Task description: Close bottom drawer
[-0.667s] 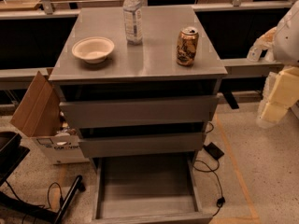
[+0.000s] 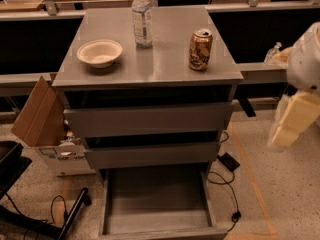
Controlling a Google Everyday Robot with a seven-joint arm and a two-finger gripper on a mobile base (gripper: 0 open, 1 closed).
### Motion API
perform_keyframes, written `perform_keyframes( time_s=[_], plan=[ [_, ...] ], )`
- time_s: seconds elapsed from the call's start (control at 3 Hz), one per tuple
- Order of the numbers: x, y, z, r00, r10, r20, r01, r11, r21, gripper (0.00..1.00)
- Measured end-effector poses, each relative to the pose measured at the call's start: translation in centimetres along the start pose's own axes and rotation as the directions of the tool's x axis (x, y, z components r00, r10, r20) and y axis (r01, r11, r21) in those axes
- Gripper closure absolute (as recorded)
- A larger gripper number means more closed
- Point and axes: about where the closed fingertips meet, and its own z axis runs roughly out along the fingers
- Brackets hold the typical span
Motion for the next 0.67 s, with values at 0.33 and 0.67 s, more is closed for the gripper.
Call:
perform_keyframes(
  time_s=[0.33,0.67],
  plan=[
    [1.0,3.5,3.7,0.997,0.044,0.063,-0.045,0.9989,0.009,0.0],
    [1.9,7.2,8.7,0.992,0.069,0.107,-0.071,0.9975,0.007,0.0]
  ],
)
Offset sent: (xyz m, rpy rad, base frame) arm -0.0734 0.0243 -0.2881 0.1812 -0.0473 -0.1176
